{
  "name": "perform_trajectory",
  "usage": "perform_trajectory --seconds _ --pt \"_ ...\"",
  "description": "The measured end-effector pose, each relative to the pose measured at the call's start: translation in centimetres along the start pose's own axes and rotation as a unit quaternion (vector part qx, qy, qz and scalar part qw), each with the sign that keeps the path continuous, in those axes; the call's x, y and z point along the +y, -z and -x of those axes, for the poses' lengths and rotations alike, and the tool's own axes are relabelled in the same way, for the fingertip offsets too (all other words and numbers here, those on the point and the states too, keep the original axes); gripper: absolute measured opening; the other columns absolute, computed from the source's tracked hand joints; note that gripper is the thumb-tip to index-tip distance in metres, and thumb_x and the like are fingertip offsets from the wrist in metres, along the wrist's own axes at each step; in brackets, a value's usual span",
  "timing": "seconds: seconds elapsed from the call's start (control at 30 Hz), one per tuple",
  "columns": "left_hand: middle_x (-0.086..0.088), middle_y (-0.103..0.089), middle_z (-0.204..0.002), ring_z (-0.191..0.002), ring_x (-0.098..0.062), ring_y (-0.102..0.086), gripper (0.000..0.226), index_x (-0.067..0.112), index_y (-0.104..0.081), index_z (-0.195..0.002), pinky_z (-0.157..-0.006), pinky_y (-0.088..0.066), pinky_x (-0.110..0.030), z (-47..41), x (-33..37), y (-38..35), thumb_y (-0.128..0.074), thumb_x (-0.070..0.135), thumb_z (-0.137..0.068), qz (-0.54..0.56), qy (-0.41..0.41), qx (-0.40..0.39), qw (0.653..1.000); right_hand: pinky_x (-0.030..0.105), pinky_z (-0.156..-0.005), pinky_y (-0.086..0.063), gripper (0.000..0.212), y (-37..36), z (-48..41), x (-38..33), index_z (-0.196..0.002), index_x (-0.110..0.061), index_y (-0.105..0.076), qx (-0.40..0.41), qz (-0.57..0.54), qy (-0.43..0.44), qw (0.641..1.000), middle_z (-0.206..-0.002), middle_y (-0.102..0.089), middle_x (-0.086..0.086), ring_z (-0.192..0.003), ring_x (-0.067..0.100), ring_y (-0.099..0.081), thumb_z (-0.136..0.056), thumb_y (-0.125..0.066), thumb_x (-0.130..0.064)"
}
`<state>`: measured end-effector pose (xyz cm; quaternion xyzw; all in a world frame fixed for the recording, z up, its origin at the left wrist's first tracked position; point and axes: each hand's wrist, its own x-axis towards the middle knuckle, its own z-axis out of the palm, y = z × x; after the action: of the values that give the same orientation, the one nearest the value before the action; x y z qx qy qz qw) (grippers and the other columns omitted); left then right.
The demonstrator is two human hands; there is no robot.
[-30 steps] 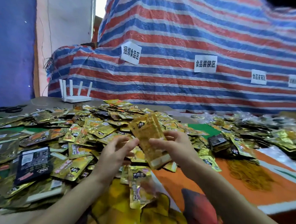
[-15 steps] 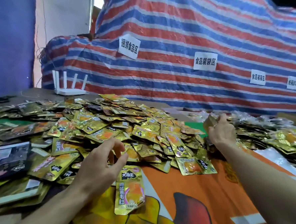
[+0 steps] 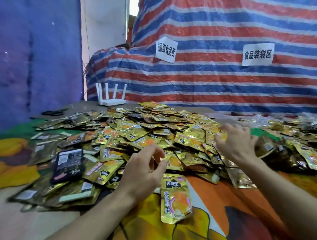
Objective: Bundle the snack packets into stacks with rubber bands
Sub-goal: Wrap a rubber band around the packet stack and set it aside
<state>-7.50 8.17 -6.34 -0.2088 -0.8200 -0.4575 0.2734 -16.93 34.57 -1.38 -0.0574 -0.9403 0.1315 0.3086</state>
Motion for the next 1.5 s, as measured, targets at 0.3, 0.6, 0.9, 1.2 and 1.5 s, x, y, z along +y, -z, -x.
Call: perform_trajectory --seconds 0.3,0.6,0.9,1.2,1.5 --pt "0.015 -0.053 -0.107 -0.105 -0.005 -0.049 0.027 0.030 -0.059 -0.109 -0.088 -0.018 -0.018 -1.9 -0.5 1.5 -0.062 0.031 -0.082 -0.210 -0.039 0.048 0.976 0.054 -0.114 -0.027 0.048 -2.6 1.6 -9.1 -0.131 -0.035 -0.058 -0.120 -0.159 0.088 0.976 -0.136 -0.056 0.003 -0.133 0.026 -0.043 -0.083 -0.058 -0.036" --pt "-0.005 -0.002 -0.168 -0.154 -0.026 0.004 0.062 0.045 -0.033 -0.147 -0.122 0.008 -0.053 -7.0 -4.8 2.8 -0.051 0.043 -0.088 -0.356 0.103 -0.150 0.917 0.065 -0.117 -0.008 0.079 -3.9 2.4 -8.0 -0.150 -0.050 -0.030 -0.253 -0.059 0.125 0.958 -0.165 -0.019 0.006 -0.150 0.033 -0.015 -0.073 -0.039 -0.061" --pt "0.015 -0.060 -0.136 -0.129 -0.015 -0.050 0.030 0.044 -0.067 -0.120 -0.110 -0.039 -0.045 -6.8 -5.4 4.2 -0.062 0.027 -0.096 -0.311 0.017 -0.003 0.950 0.046 -0.111 -0.042 0.046 -3.2 2.5 -8.8 -0.132 -0.041 -0.062 -0.188 -0.125 0.190 0.955 -0.143 -0.058 -0.007 -0.131 0.018 -0.052 -0.087 -0.068 -0.036" --pt "0.008 -0.070 -0.075 -0.047 -0.001 -0.050 0.025 0.028 -0.068 -0.120 -0.046 -0.045 -0.027 -5.7 -5.6 4.6 -0.062 0.020 -0.098 -0.199 -0.023 0.144 0.969 0.032 -0.098 -0.048 0.045 -3.4 2.8 -8.4 -0.124 -0.022 -0.070 -0.178 -0.152 0.147 0.961 -0.132 -0.065 -0.001 -0.120 0.016 -0.059 -0.084 -0.077 -0.041" --pt "0.005 -0.070 -0.085 -0.048 -0.005 -0.058 0.029 0.020 -0.067 -0.120 -0.037 -0.039 -0.011 -5.5 -6.5 4.3 -0.063 0.006 -0.095 -0.086 0.007 0.133 0.987 0.034 -0.111 -0.039 0.055 -3.3 2.7 -8.1 -0.127 -0.020 -0.068 -0.191 -0.198 0.125 0.953 -0.144 -0.056 -0.001 -0.132 0.014 -0.049 -0.078 -0.083 -0.039"
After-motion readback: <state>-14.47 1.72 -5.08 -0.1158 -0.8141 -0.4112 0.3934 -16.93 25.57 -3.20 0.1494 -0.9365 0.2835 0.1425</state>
